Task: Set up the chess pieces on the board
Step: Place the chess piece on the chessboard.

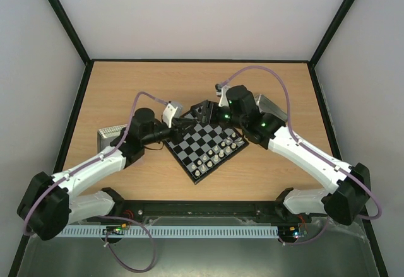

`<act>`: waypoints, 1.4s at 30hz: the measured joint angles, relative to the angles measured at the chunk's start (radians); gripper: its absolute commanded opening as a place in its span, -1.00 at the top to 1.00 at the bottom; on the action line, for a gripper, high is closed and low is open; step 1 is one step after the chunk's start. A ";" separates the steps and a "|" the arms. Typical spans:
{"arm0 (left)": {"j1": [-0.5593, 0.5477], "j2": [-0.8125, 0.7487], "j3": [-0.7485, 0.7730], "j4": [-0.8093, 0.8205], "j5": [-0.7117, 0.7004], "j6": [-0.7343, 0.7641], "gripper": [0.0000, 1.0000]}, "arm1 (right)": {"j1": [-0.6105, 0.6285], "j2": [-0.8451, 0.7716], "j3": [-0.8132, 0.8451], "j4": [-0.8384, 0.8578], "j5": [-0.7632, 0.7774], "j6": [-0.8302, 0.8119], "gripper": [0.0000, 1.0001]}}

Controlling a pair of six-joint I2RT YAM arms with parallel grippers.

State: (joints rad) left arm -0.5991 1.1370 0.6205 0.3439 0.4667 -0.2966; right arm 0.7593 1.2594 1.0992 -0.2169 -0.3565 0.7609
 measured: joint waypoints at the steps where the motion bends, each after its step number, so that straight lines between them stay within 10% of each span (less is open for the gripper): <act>1: -0.010 0.000 -0.001 0.006 0.001 0.026 0.82 | 0.000 0.006 0.010 -0.013 -0.005 -0.007 -0.11; 29: -0.019 0.023 -0.078 0.131 0.088 0.251 0.75 | -0.001 0.018 -0.098 -0.024 -0.182 -0.019 0.83; 42: -0.020 -0.065 -0.111 0.119 -0.091 0.126 -0.98 | -0.005 0.080 -0.102 -0.014 -0.011 -0.049 0.97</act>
State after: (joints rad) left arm -0.6189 1.0718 0.5098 0.4625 0.3759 -0.1707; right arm 0.7540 1.3396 0.9974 -0.2314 -0.3679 0.7120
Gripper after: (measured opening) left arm 0.875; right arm 0.039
